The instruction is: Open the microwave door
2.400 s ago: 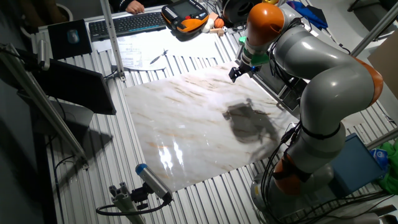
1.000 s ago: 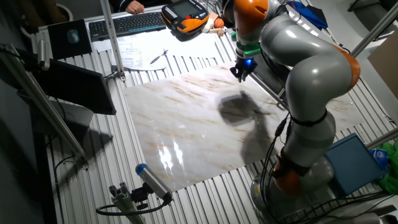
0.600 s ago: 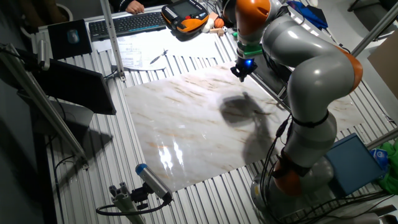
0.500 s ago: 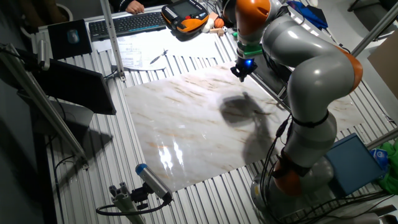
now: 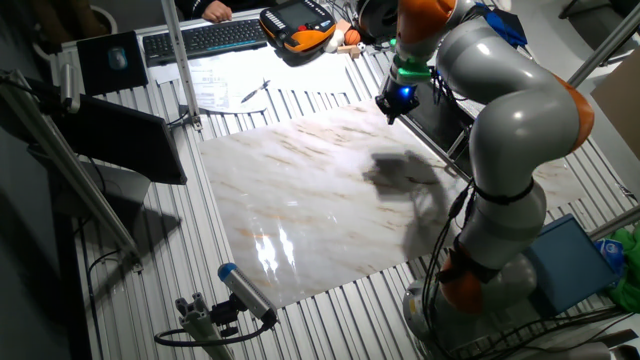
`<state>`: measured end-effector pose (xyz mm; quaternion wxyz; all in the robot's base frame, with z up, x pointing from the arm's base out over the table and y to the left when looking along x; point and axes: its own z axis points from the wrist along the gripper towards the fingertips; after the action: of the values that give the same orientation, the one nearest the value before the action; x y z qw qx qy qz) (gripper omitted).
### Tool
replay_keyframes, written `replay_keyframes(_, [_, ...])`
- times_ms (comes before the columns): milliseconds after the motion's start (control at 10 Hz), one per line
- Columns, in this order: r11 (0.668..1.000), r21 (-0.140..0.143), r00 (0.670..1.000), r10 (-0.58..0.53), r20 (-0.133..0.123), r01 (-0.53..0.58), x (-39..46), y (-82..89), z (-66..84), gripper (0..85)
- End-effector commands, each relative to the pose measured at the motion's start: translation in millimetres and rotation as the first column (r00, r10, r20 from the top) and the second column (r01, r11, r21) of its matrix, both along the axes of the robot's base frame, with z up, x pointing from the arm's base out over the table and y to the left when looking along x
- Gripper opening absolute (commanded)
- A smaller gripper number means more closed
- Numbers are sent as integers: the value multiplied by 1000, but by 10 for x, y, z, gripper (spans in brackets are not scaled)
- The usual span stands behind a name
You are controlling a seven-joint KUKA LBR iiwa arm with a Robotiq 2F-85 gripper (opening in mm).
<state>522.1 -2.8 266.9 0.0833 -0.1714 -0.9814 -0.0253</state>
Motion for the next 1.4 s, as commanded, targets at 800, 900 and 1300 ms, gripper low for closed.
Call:
replay_keyframes(800, [887, -6, 886, -462, -44, 462, 1, 5, 1, 0])
replay_keyframes(900, [875, -18, 875, -484, -15, 484, 1, 5, 1, 0])
replay_keyframes(1300, [813, -116, 819, -574, 8, 571, 1, 5, 1, 0])
